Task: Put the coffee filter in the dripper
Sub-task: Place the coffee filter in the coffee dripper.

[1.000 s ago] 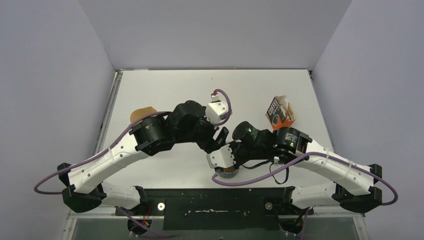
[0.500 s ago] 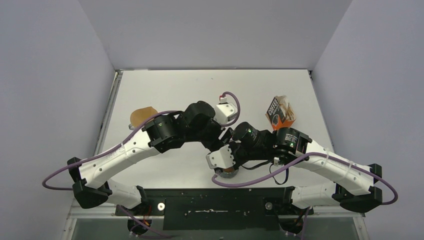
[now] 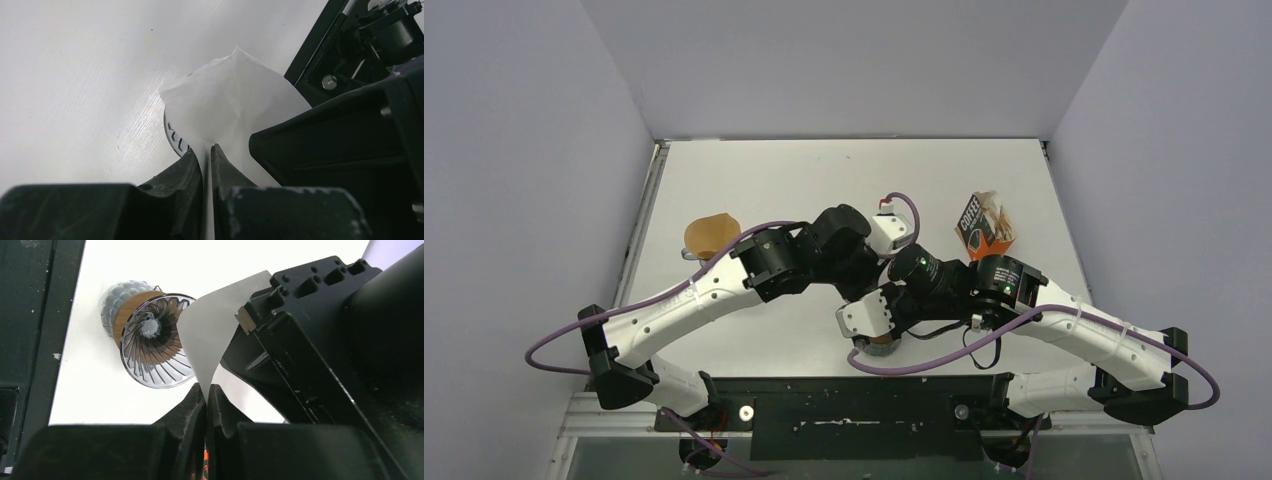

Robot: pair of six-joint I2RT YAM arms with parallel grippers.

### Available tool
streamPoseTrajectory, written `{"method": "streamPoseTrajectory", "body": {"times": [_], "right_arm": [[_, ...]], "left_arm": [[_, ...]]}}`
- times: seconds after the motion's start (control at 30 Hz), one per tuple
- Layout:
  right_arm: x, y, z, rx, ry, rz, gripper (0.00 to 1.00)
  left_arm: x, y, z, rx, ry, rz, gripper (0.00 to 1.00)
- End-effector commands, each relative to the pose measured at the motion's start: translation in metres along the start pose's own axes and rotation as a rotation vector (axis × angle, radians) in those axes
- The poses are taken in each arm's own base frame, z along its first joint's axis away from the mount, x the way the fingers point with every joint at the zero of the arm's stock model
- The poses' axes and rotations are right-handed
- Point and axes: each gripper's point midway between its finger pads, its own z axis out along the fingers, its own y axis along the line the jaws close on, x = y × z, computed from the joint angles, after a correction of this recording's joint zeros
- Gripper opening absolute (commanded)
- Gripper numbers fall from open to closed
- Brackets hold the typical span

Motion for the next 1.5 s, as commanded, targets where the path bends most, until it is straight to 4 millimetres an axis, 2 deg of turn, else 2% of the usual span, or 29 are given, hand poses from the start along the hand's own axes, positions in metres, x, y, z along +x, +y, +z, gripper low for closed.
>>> {"method": "streamPoseTrajectory", "body": {"times": [0.0,0.07,0.47,0.63,0.83,1.17,1.47], "right_arm": [[-0.001,0.0,-0.005,0.016,-0.003,-0.012,0.0],[-0.001,0.005,-0.005,-0.007,-0.012,-0.01,0.0],[0.0,0.036,-0.007,-0.131,-0.039,0.017,0.0],[0.002,0.04,-0.006,-0.134,-0.04,0.028,0.0],[0.006,0.035,-0.003,-0.105,-0.015,0.045,0.0],[0.011,0.028,0.0,-0.042,-0.013,0.065,0.19],[0.007,0.012,-0.014,0.055,-0.062,0.108,0.32]], "left_arm": [[-0.023,-0.006,-0.007,0.028,-0.067,0.026,0.04],[-0.024,-0.002,-0.006,0.013,-0.071,0.02,0.0],[-0.028,0.007,0.007,0.0,-0.088,-0.034,0.0],[-0.027,0.0,0.011,0.039,-0.094,-0.043,0.0],[-0.017,-0.005,0.018,0.071,-0.083,-0.043,0.0],[-0.005,-0.004,0.029,0.066,-0.09,-0.069,0.0],[0.008,0.002,0.042,0.011,-0.11,-0.063,0.0]]}}
